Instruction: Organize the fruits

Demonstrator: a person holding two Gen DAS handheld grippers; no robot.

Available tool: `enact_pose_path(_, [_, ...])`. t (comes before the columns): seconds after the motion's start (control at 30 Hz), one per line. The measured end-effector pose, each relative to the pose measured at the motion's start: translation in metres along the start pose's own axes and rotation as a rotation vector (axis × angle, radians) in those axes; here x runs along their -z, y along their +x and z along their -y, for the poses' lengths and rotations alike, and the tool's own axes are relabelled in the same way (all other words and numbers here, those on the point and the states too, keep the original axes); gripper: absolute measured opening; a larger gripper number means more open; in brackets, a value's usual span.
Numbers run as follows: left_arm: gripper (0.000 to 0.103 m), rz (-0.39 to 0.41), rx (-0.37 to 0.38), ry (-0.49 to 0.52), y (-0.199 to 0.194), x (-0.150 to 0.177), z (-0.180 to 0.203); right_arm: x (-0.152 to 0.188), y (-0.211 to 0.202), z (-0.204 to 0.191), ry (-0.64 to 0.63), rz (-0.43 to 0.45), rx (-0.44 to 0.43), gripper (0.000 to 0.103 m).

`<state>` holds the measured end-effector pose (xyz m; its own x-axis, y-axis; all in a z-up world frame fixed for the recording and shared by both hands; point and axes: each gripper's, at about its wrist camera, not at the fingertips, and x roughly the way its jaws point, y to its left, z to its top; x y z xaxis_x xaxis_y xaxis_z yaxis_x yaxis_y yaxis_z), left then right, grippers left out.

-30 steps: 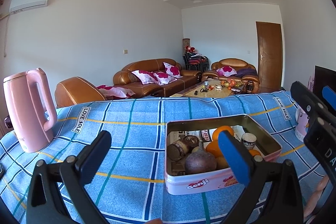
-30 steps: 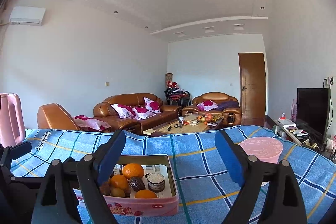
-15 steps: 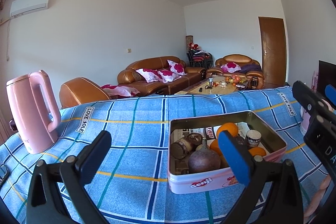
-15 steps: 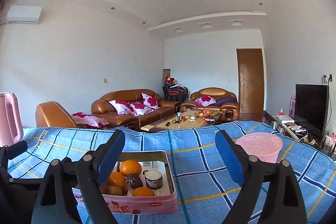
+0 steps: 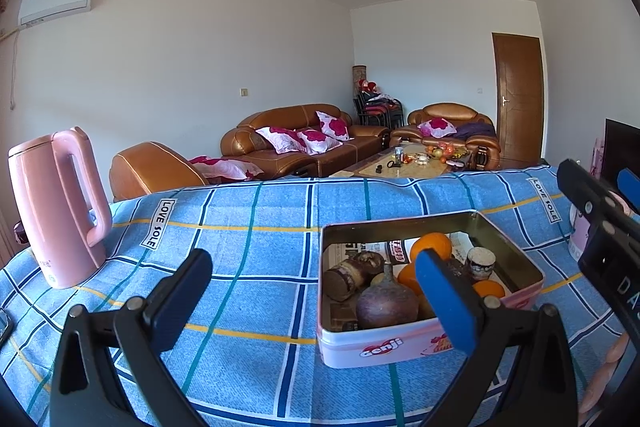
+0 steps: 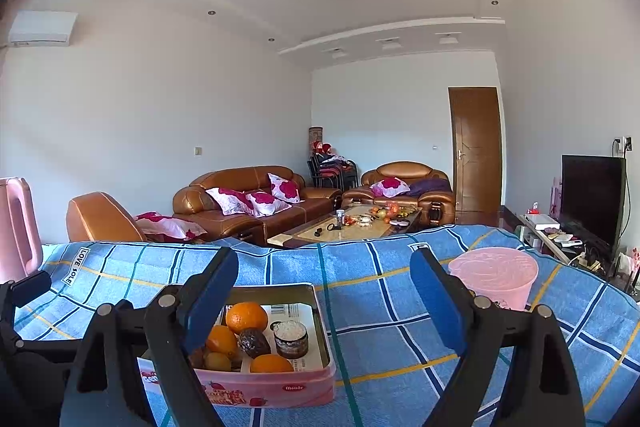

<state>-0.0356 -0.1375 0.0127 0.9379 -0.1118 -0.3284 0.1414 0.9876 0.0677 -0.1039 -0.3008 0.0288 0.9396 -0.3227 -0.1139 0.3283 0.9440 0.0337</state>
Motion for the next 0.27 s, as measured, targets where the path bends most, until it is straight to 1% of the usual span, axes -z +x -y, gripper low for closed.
enact_pose_path(0.27, [0.103,-0.014,0.005,-0.011,0.0022,0.0003,-0.0021,-0.0003,0.0029,0.0013,0.006,-0.009,0.006,0.089])
